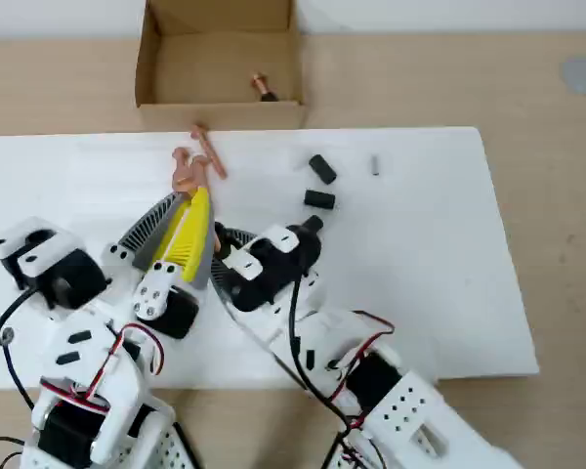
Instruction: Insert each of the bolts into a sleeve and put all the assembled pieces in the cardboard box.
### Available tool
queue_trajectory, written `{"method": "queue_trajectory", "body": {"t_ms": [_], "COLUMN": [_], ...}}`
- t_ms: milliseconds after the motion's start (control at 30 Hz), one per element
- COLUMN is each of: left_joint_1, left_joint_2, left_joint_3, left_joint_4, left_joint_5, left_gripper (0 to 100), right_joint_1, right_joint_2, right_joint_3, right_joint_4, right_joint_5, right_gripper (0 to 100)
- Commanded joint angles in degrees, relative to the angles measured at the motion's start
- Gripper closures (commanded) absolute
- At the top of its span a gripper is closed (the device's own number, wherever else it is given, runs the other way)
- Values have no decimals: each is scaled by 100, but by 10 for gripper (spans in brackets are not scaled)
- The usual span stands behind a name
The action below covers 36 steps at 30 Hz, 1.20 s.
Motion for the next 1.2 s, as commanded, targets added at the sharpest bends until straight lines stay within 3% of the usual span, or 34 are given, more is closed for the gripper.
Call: {"method": "queue_trajectory", "body": {"t_ms": [0,267,900,1167], "left_joint_1": [-79,-290,-246,-299], "left_joint_2": [-22,-31,-31,-31], "left_joint_3": [44,545,721,1169], "left_joint_4": [-246,-1099,-1116,-2022], "left_joint_5": [-62,-360,-404,-756], "left_gripper": [992,992,992,993], "right_joint_1": [57,75,84,84], "right_joint_2": [-92,-101,-101,-101], "right_joint_3": [-409,-409,-611,-611], "right_joint_4": [-141,-141,-132,-132], "right_joint_5": [18,18,9,9], "right_gripper": [989,989,989,989]}}
